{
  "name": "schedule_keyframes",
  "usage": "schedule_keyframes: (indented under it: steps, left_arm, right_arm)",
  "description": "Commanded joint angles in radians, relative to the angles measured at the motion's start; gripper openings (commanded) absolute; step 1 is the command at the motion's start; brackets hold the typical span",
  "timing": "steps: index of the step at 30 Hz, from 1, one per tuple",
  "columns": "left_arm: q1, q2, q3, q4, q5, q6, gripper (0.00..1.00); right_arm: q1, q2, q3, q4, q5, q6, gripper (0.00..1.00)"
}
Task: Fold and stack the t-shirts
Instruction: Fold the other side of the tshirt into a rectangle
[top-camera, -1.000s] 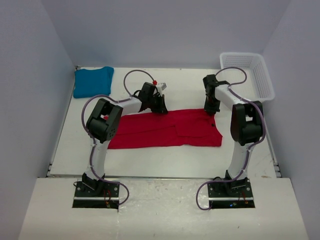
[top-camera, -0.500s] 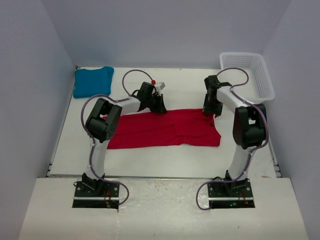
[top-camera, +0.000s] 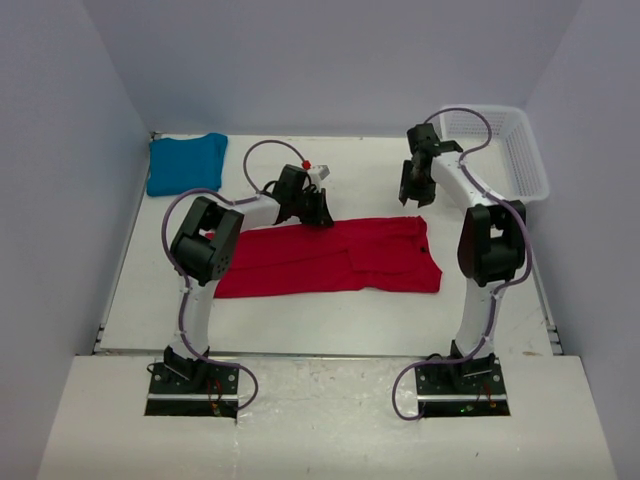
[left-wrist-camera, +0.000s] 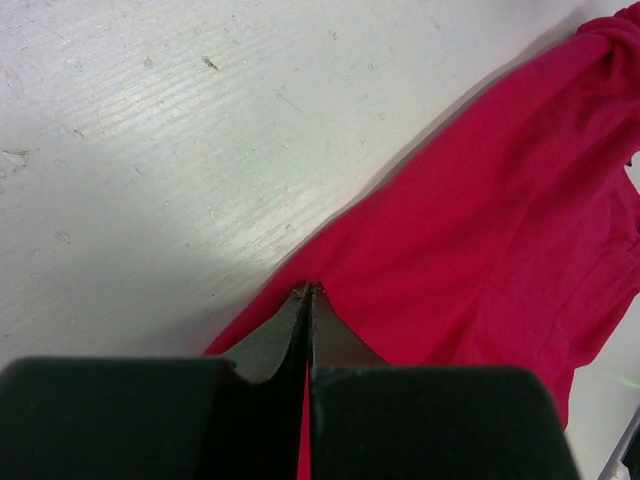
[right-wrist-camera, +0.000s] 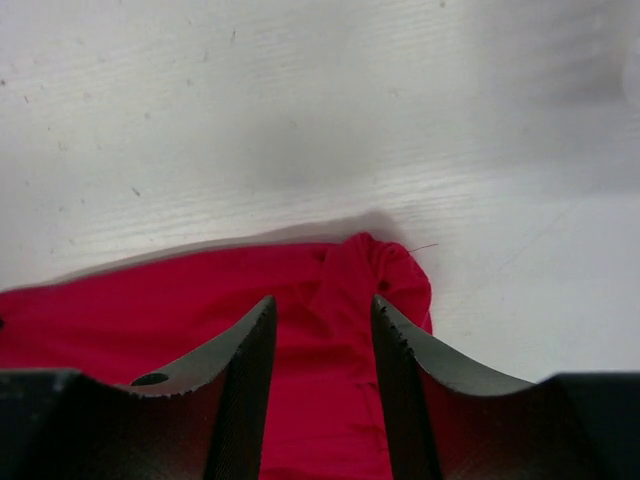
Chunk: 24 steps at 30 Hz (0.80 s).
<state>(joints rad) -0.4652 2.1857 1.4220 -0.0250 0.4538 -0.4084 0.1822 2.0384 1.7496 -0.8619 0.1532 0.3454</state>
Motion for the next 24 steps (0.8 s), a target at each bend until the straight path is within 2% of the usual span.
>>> schedule_keyframes:
  steps: [1, 15, 22, 24]
  left_arm:
    - [0.022, 0.025, -0.048, -0.107, -0.081, 0.046, 0.0]
    - [0.022, -0.02, -0.089, -0.107, -0.079, 0.054, 0.0]
    - [0.022, -0.026, -0.098, -0.098, -0.064, 0.054, 0.0]
    - [0.022, -0.024, -0.1, -0.095, -0.063, 0.054, 0.0]
  right_arm:
    - [-0.003, 0.031, 0.025, -0.046, -0.057, -0.029, 0.43]
    - [-0.003, 0.088, 0.06, -0.097, -0.055, -0.017, 0.33]
    - [-0.001, 0.114, 0.065, -0.109, -0.041, -0.013, 0.33]
    - [-0.001, 0.124, 0.079, -0.114, -0.04, -0.011, 0.29]
